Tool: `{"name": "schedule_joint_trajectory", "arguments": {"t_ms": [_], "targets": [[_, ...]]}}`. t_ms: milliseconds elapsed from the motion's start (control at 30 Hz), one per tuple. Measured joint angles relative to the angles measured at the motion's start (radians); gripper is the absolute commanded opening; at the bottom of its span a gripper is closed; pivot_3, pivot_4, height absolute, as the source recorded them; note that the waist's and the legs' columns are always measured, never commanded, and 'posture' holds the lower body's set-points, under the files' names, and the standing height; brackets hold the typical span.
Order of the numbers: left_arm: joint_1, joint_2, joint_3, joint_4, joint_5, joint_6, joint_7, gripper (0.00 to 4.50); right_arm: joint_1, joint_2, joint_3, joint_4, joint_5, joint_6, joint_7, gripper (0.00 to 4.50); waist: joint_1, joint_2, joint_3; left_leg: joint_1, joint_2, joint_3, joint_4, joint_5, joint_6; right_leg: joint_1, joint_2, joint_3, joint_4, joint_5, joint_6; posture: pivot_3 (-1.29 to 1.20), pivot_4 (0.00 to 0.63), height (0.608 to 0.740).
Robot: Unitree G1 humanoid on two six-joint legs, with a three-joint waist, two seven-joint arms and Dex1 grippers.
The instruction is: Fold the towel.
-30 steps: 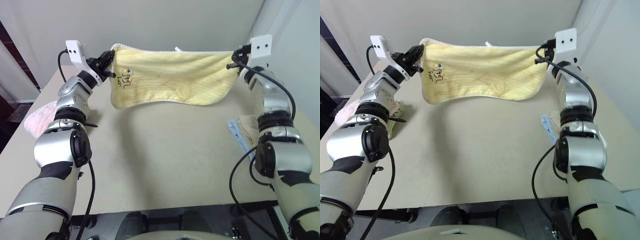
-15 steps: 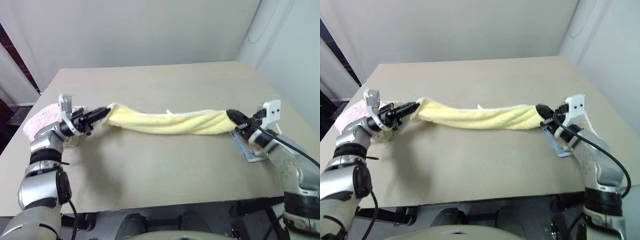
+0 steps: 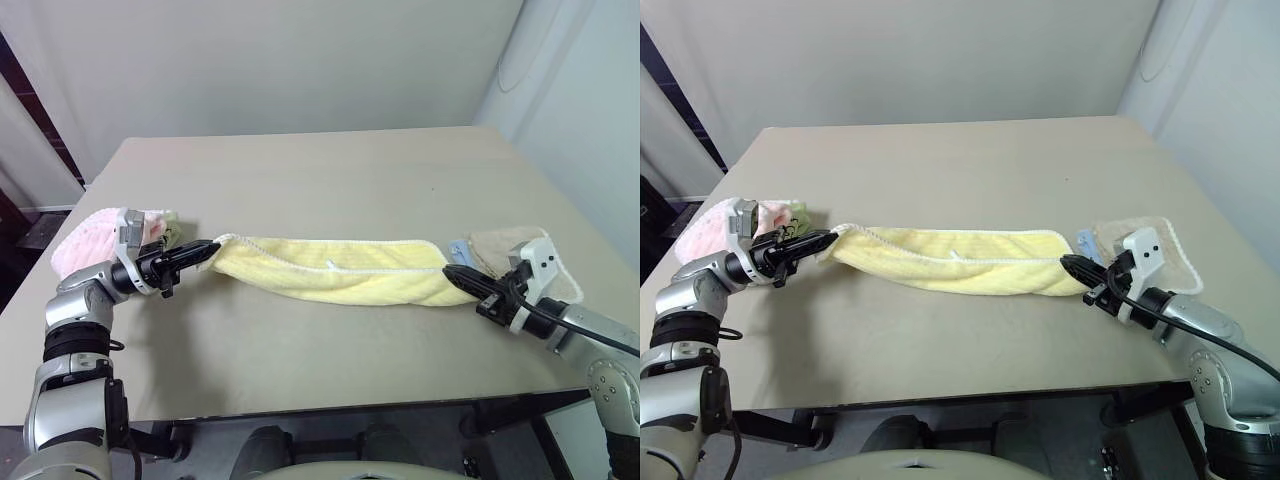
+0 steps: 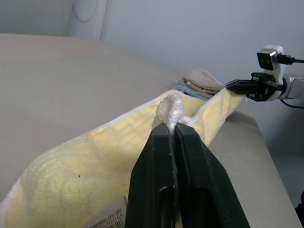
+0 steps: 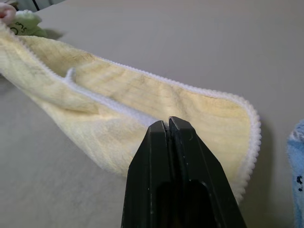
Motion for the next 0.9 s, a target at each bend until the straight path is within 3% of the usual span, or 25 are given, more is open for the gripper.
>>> {"name": "schedule_joint_trajectory", "arguments": {"t_ms": [167, 600, 900], "targets": [[-0.001, 0.031, -0.046, -0.077, -0.046, 0.065, -0.013, 0.02, 0.021, -0.018, -0.001, -0.024, 0.025, 0.004, 0.029, 0.0, 0.012, 0.0, 0.0, -0.001, 0.0, 0.0, 0.0, 0.0, 0.0, -0.001, 0.001, 0.0, -0.001, 0.0, 0.0, 0.0, 0.0, 0.701], [0.217, 0.3, -0.265, -0.232, -0.199, 0.11, -0.015, 0.02, 0.194, -0.078, -0.063, -0.079, 0.069, 0.003, 0.122, 0.0, 0.02, -0.001, 0.0, -0.001, 0.003, 0.001, 0.0, 0.0, 0.0, 0.0, -0.001, 0.0, -0.003, -0.002, -0.005, 0.0, 0.0, 0.701], [0.301, 0.357, -0.349, -0.302, -0.266, 0.068, -0.015, 0.02, 0.367, -0.112, -0.139, -0.119, 0.058, -0.036, 0.201, 0.0, 0.02, -0.001, 0.0, -0.001, 0.003, 0.002, 0.0, 0.0, 0.0, -0.001, -0.005, 0.0, -0.004, -0.002, -0.006, 0.0, 0.0, 0.701]]}}
